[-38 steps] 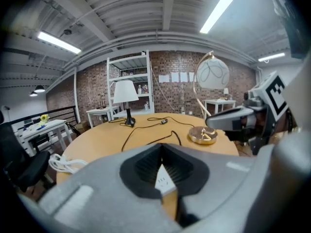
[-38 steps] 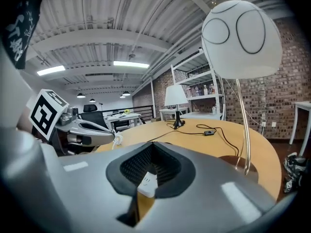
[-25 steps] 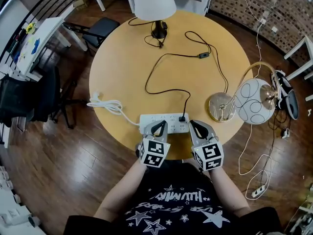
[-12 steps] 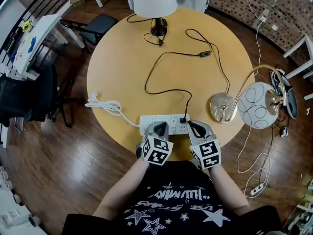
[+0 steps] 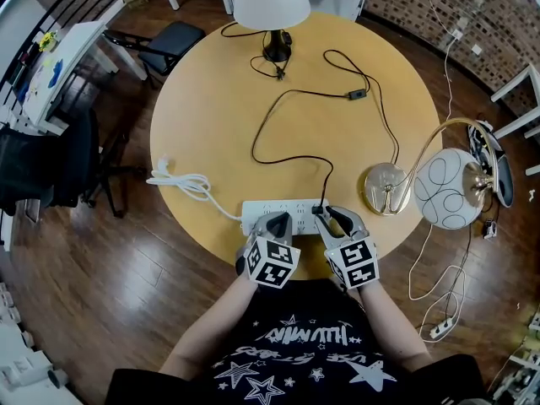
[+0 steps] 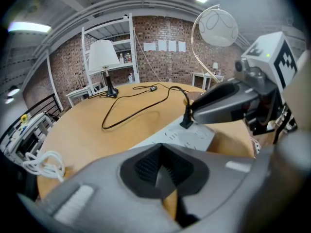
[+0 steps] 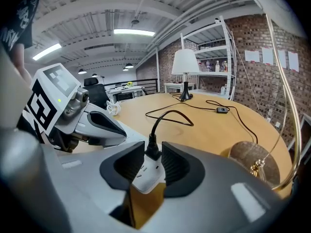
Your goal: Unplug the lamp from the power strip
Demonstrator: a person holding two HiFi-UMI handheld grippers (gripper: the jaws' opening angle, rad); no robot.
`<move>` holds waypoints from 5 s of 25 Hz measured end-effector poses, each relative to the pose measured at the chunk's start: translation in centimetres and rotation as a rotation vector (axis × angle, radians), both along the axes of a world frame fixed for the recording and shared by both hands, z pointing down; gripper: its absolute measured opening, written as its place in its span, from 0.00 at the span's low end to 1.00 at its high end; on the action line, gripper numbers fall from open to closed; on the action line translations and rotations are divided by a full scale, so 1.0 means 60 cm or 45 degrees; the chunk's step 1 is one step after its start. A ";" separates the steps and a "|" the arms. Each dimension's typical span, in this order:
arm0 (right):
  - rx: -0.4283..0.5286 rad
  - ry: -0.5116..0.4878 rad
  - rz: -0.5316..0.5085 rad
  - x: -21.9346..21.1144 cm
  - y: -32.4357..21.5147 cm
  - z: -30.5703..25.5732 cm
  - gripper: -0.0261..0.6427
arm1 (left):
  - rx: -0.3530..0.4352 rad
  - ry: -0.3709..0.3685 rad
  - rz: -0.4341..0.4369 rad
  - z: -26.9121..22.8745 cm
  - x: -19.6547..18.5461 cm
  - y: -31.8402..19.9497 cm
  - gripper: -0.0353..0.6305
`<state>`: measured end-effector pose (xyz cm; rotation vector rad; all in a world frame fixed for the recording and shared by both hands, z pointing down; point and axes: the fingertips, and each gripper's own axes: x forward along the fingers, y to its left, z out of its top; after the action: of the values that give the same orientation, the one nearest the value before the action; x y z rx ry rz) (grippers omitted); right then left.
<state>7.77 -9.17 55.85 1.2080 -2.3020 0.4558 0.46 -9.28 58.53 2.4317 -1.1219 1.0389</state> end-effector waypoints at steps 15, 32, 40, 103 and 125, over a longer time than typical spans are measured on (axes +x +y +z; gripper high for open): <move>0.011 0.076 -0.023 -0.034 -0.034 0.013 0.18 | -0.035 0.011 0.002 -0.001 0.000 0.001 0.06; 0.097 0.020 0.055 -0.029 -0.031 0.006 0.17 | -0.082 0.007 0.007 -0.001 0.001 0.001 0.06; 0.151 0.044 0.031 -0.030 -0.027 0.003 0.17 | -0.100 -0.030 -0.008 0.000 0.002 0.001 0.06; 0.035 0.079 0.032 -0.025 -0.040 0.008 0.17 | -0.122 -0.025 -0.021 0.001 0.006 -0.002 0.06; 0.290 0.010 0.038 -0.029 -0.048 -0.123 0.17 | -0.105 0.073 -0.062 -0.006 -0.008 -0.016 0.06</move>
<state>6.03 -12.05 48.49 1.3485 -2.3812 0.2021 -0.04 -10.22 58.17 2.3428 -1.0917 0.9748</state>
